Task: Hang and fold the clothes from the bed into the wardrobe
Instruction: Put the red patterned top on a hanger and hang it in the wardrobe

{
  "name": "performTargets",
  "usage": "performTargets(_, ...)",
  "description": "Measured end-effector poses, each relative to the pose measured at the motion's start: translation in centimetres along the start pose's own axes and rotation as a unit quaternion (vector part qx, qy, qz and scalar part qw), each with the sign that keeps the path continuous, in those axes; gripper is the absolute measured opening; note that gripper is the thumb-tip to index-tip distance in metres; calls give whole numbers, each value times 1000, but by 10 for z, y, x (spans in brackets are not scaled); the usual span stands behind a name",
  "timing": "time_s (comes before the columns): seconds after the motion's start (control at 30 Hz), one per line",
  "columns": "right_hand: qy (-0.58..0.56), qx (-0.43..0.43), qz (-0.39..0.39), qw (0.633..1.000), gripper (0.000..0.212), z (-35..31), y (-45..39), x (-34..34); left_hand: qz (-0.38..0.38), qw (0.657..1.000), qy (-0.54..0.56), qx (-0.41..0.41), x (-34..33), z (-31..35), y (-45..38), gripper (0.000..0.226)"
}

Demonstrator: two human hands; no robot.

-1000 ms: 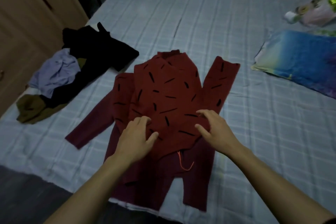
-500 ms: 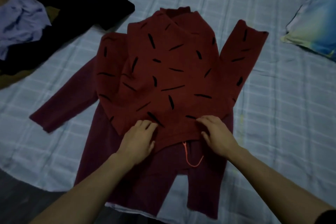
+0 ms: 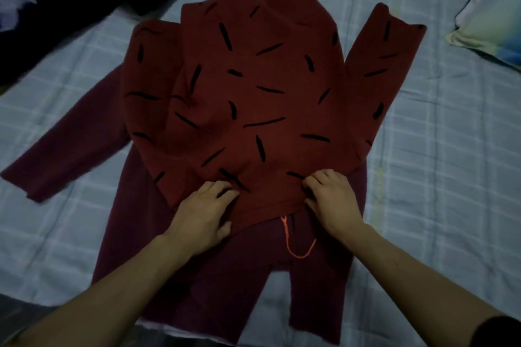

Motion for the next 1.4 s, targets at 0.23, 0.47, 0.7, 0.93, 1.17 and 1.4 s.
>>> performTargets(0.23,-19,53,89,994,26,5,8,21,70,998,7,0,8,7,4,39)
performTargets(0.47,-127,22,170,977,30,7,11,77,205,975,83,-18,59,19,13,18)
performTargets(0.7,-158,17,238,958,16,1,-2,169,300,944,134,-36,161,32,19,18)
performTargets(0.93,-160,44,316,934,10,-26,-4,284,376,917,127,-45,279,52,49,18)
performTargets(1.17,-142,73,378,912,12,-65,4,413,447,885,121,-38,407,75,89,15)
performTargets(1.4,-120,100,419,895,17,-97,13,518,522,843,122,-51,504,91,124,10)
Point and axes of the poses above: each hand's wrist, its own y-axis away from the middle knuckle, its own x-axis out of the back of the hand, z = x × y, the point moved 4 cm from there along -y, towards the middle knuckle, and after that the axes turned 10 degrees about x, right-handed, at the moved point
